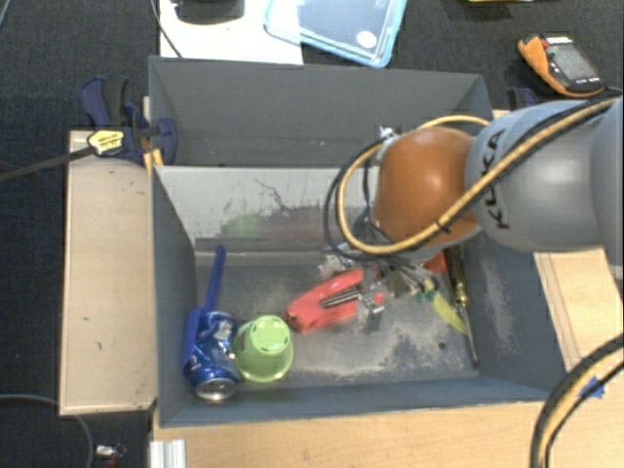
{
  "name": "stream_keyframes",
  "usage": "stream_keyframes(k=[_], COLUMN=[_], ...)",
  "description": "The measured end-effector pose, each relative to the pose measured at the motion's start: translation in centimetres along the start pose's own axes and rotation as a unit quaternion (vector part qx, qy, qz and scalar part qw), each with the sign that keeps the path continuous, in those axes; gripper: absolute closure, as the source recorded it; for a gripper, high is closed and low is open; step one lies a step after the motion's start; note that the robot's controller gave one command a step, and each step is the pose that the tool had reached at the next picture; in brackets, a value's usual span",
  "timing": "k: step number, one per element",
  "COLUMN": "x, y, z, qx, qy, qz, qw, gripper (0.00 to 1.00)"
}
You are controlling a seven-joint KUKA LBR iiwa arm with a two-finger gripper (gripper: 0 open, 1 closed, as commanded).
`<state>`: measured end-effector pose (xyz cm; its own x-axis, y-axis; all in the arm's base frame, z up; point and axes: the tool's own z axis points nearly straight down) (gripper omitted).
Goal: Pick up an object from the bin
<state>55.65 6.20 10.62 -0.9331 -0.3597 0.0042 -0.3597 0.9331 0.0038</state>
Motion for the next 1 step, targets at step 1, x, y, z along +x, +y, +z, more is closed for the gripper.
stream_keyframes(k=[1], x=[-2.83], y=[2.34], z=[3.66], qx=[0.001], qy=[-0.0075], qz=[0.021], qw=[0.9997], gripper=[0.0])
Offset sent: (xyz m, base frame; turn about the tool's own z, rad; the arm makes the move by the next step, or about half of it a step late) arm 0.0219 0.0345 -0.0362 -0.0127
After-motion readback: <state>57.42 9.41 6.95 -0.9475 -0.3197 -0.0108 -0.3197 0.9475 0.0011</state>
